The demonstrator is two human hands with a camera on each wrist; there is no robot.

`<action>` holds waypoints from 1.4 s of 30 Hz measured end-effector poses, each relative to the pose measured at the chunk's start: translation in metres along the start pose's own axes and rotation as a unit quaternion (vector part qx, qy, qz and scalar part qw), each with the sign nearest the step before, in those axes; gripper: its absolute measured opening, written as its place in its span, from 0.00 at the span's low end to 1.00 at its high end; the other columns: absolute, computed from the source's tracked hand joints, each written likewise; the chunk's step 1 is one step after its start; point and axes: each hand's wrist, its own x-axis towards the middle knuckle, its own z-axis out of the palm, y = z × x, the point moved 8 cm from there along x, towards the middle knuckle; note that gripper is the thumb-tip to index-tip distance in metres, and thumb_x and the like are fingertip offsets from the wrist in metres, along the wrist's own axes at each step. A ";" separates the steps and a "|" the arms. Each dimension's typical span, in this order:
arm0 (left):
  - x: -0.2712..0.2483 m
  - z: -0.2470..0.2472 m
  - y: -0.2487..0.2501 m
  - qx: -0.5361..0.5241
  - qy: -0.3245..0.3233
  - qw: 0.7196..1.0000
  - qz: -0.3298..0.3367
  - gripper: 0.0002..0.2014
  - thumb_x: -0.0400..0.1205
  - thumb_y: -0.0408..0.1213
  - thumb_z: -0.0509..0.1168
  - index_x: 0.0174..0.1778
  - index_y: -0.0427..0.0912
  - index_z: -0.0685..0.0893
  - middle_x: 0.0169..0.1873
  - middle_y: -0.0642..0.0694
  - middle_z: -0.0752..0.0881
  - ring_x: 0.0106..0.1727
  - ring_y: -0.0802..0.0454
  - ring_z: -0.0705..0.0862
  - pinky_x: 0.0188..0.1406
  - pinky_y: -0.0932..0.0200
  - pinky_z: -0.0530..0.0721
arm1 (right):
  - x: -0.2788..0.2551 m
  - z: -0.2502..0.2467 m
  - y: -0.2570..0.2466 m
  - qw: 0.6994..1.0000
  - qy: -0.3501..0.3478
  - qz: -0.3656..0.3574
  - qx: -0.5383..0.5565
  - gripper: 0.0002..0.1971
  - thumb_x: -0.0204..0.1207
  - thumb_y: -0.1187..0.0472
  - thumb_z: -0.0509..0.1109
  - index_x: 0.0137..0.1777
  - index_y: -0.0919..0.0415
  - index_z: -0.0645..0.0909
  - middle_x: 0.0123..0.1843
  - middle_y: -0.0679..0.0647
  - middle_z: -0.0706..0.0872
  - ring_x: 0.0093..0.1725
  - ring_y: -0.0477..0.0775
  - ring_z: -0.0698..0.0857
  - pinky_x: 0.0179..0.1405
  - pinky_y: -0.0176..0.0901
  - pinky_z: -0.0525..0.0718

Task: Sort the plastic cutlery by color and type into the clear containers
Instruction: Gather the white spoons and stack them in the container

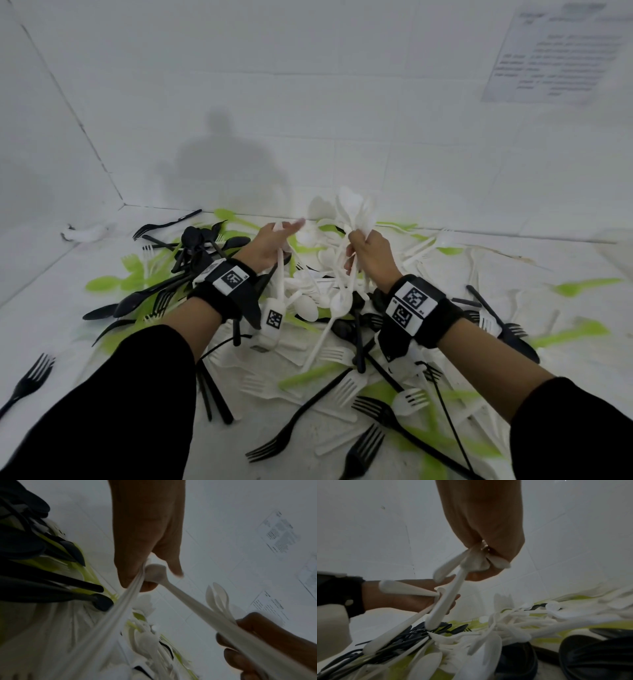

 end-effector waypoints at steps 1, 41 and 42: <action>0.000 0.001 -0.003 0.017 -0.005 1.000 -0.002 0.11 0.77 0.35 0.71 0.49 0.41 0.75 0.31 0.47 0.71 0.28 0.53 0.71 0.25 0.63 0.74 | 0.000 0.002 0.001 1.000 -0.006 0.005 0.021 0.08 0.79 0.68 0.58 0.38 0.66 0.72 0.25 0.55 0.79 0.15 0.46 0.79 0.18 0.33 0.76; -0.079 0.040 -0.036 0.574 -0.302 0.725 0.231 0.23 0.65 0.35 0.80 0.57 0.40 0.87 0.52 0.44 0.85 0.53 0.47 0.82 0.49 0.62 0.73 | -0.039 -0.004 0.071 0.954 -0.080 0.164 -0.238 0.28 0.58 0.59 0.80 0.58 0.69 0.79 0.55 0.63 0.84 0.55 0.62 0.84 0.47 0.49 0.83; -0.081 0.042 -0.038 0.605 -0.303 0.696 0.241 0.26 0.66 0.36 0.80 0.61 0.40 0.85 0.56 0.44 0.83 0.54 0.49 0.80 0.46 0.66 0.69 | -0.039 -0.006 0.072 0.958 -0.080 0.175 -0.214 0.27 0.56 0.58 0.80 0.54 0.70 0.80 0.52 0.63 0.85 0.50 0.61 0.85 0.42 0.48 0.84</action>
